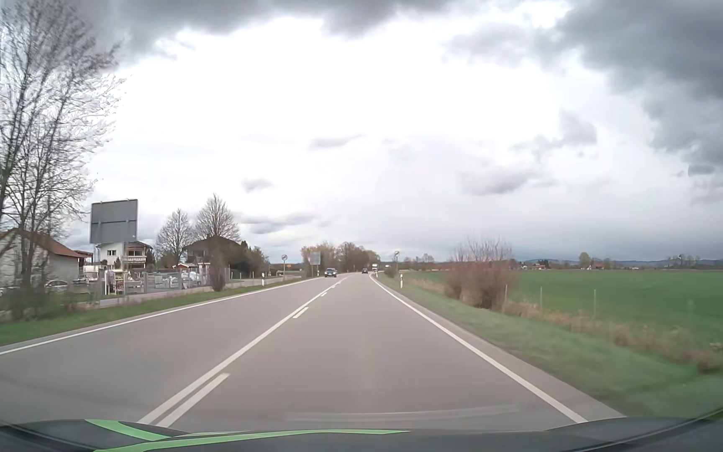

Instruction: Follow the waypoints while adhering to traffic rules and regulations

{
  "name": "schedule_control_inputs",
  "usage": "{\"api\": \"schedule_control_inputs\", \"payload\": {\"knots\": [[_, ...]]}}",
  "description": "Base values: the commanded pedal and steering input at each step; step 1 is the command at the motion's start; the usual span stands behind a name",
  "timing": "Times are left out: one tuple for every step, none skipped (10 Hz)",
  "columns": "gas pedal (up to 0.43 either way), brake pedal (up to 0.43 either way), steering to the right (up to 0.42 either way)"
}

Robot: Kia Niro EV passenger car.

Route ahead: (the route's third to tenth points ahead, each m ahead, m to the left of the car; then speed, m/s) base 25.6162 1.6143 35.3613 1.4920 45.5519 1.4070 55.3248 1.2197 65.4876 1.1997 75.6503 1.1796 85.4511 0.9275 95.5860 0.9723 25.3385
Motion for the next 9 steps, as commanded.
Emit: {"api": "schedule_control_inputs", "payload": {"knots": [[0.240, 0.000, 0.001], [0.240, 0.000, 0.001], [0.240, 0.000, 0.001], [0.240, 0.000, 0.001], [0.240, 0.000, 0.001], [0.240, 0.000, 0.001], [0.240, 0.000, 0.001], [0.240, 0.000, 0.001], [0.240, 0.000, 0.001]]}}
